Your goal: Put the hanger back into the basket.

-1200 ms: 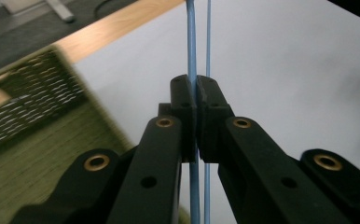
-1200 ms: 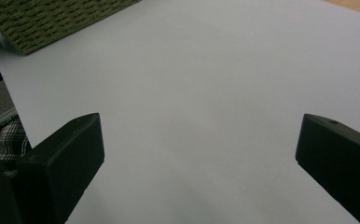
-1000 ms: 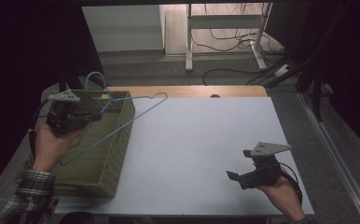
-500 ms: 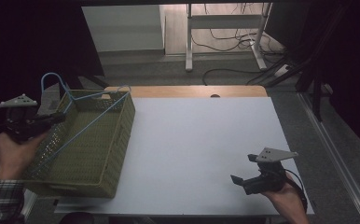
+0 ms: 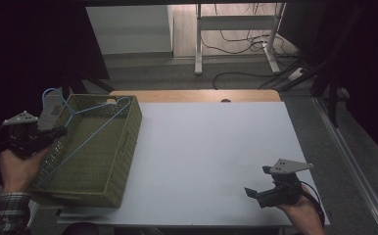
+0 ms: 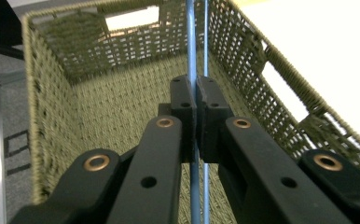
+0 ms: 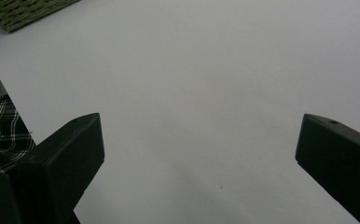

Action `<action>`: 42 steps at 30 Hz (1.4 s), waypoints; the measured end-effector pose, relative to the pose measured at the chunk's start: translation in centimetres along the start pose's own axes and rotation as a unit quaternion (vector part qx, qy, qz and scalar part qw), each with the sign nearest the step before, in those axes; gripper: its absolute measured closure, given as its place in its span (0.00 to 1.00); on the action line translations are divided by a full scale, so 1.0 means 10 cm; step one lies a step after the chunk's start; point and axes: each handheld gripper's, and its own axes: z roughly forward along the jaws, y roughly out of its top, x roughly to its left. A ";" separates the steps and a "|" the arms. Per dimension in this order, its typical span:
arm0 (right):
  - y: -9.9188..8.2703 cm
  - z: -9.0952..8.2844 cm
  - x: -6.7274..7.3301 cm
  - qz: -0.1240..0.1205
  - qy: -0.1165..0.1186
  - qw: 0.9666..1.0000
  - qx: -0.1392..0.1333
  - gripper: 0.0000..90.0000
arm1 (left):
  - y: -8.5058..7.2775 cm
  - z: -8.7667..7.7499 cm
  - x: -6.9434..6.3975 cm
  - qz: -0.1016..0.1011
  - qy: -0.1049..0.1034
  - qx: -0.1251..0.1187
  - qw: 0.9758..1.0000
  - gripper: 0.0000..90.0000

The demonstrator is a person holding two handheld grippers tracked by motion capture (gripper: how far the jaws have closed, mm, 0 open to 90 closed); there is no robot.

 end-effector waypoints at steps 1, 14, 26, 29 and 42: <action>-0.01 0.01 0.00 -0.001 -0.001 1.000 0.003 0.01 | -0.03 0.04 0.00 -0.001 -0.001 0.000 1.000 0.97; -0.04 0.04 -0.03 0.000 -0.003 1.000 0.011 0.01 | -0.29 0.39 0.02 -0.015 -0.004 0.033 0.999 0.97; -0.06 0.01 -0.05 0.005 -0.007 1.000 0.007 0.01 | -0.23 0.16 -0.05 -0.025 0.021 -0.003 0.999 0.63; -0.05 0.00 -0.04 0.008 -0.007 1.000 0.004 0.01 | -0.21 0.11 -0.14 -0.023 -0.004 -0.016 1.000 0.44; -0.06 -0.06 0.00 0.007 -0.017 1.000 -0.009 0.00 | -0.16 0.03 -0.96 0.034 -0.139 -0.028 0.989 0.07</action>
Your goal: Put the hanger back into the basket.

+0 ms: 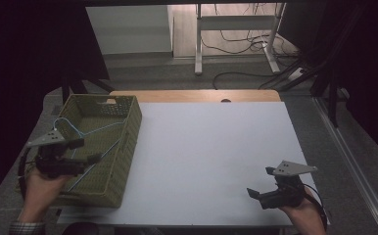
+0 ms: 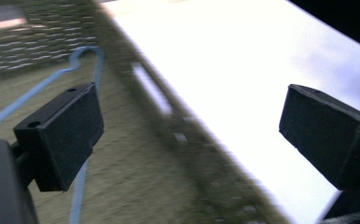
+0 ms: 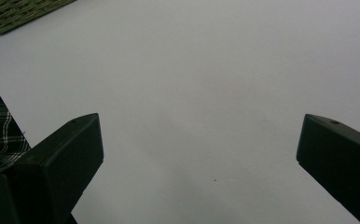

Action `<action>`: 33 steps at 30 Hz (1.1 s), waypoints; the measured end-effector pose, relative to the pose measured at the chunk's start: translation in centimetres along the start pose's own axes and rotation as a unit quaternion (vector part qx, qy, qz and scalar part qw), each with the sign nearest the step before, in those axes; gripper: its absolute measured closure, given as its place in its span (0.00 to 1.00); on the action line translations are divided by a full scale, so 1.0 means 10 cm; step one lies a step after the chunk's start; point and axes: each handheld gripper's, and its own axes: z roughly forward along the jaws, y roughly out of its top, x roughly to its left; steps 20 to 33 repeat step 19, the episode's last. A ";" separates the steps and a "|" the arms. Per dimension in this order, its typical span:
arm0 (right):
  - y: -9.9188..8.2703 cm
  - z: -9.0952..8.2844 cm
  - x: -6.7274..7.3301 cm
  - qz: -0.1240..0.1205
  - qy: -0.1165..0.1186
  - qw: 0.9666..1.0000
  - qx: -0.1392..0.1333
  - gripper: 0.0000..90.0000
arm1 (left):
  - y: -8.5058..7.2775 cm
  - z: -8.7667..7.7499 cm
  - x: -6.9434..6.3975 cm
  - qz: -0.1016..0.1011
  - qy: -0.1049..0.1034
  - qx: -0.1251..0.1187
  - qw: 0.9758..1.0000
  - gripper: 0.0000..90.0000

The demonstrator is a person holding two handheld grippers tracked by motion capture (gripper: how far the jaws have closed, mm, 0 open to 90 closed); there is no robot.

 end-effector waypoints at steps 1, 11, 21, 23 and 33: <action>0.00 -0.01 0.00 0.002 0.000 1.000 0.000 0.00 | -0.01 0.03 -0.06 0.002 -0.010 0.001 1.000 0.05; -0.10 -0.02 0.00 -0.006 -0.020 1.000 0.010 0.00 | -0.28 0.34 -0.49 0.041 -0.027 0.031 0.998 0.00; -0.14 0.03 -0.02 -0.006 -0.025 0.999 0.019 0.00 | -0.37 0.44 -0.48 0.042 -0.016 0.050 0.998 0.00; -0.14 0.03 -0.02 -0.006 -0.025 0.999 0.019 0.00 | -0.37 0.44 -0.48 0.042 -0.016 0.050 0.998 0.00; -0.14 0.03 -0.02 -0.006 -0.025 0.999 0.019 0.00 | -0.37 0.44 -0.48 0.042 -0.016 0.050 0.998 0.00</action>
